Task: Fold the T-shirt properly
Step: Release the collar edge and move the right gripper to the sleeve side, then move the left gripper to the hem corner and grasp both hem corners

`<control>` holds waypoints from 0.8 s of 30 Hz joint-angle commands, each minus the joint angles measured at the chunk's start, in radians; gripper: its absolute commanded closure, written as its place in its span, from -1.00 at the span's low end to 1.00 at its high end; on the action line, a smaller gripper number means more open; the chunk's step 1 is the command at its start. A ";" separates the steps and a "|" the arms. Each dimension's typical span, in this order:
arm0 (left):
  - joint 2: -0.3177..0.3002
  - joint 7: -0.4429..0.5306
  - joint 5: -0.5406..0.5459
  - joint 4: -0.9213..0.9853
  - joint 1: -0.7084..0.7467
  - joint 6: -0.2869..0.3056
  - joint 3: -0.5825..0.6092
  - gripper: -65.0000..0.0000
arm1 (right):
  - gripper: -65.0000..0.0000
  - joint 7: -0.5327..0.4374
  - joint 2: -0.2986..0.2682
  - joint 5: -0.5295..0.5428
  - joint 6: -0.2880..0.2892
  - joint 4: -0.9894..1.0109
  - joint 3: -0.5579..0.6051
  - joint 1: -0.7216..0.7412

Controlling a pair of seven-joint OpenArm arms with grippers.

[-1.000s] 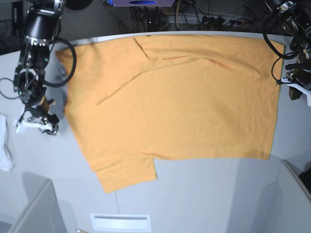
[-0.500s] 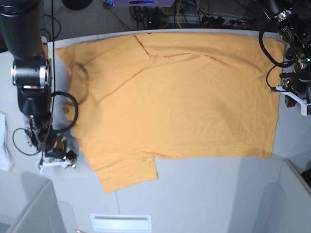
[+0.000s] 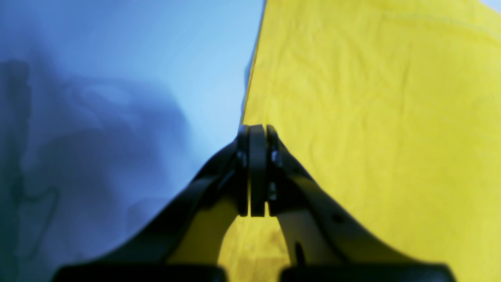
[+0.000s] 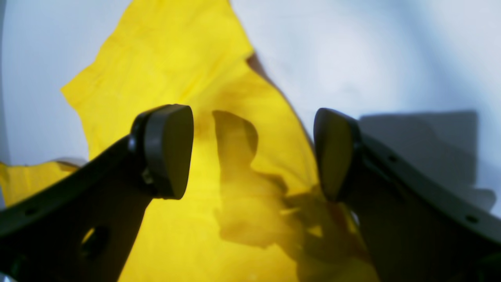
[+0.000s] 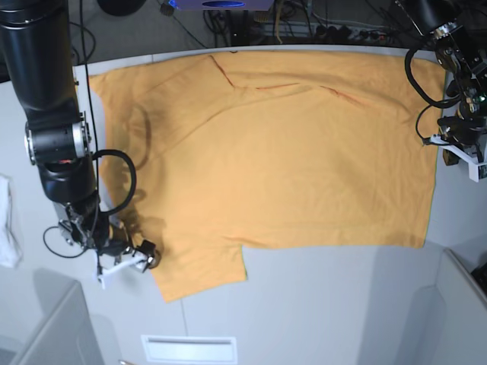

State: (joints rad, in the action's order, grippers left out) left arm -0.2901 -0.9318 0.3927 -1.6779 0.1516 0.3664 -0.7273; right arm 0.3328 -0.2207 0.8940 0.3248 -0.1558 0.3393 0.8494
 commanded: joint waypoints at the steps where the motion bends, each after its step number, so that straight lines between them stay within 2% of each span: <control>1: -0.022 0.023 0.005 -0.014 -0.010 -0.002 -0.005 1.00 | -0.37 -0.007 -0.007 -0.009 0.004 -0.012 0.022 0.035; 3: -0.024 0.023 0.004 -0.014 -0.011 -0.002 -0.005 1.00 | -0.37 -0.011 0.004 -0.042 -0.002 -0.012 0.053 0.035; 6: -0.024 0.023 0.004 -0.012 -0.022 -0.002 -0.005 1.00 | -0.33 -0.033 0.008 -0.077 -0.040 -0.011 0.056 0.035; 14: -0.028 0.023 0.002 0.060 -0.051 -0.002 -0.001 1.00 | 0.33 -0.036 0.004 -0.082 -0.046 -0.011 0.063 0.028; 18: -0.059 0.023 0.002 0.132 -0.113 -0.002 0.002 1.00 | 0.91 -0.036 0.005 -0.109 -0.046 -0.011 0.063 0.028; 19: -0.068 0.023 0.002 0.152 -0.134 -0.002 0.002 1.00 | 1.00 -0.036 0.007 -0.115 -0.046 -0.011 0.062 0.028; 21: -0.103 0.023 0.002 0.206 -0.178 -0.002 0.004 1.00 | 1.00 -0.036 0.010 -0.126 -0.048 -0.011 0.057 0.028; 22: -0.114 0.021 0.002 0.232 -0.205 -0.002 0.012 0.95 | 1.00 -0.036 0.010 -0.126 -0.048 -0.011 0.057 0.028; 24: -0.149 0.021 0.002 0.299 -0.260 -0.004 0.045 0.36 | 1.00 -0.033 0.010 -0.126 -0.048 -0.011 0.059 0.028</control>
State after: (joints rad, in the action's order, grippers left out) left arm -0.4194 -0.9318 0.3790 -1.3613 -0.0921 0.3645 -0.6792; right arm 0.2977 -0.2062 0.7696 0.2764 -0.1570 0.3992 0.8440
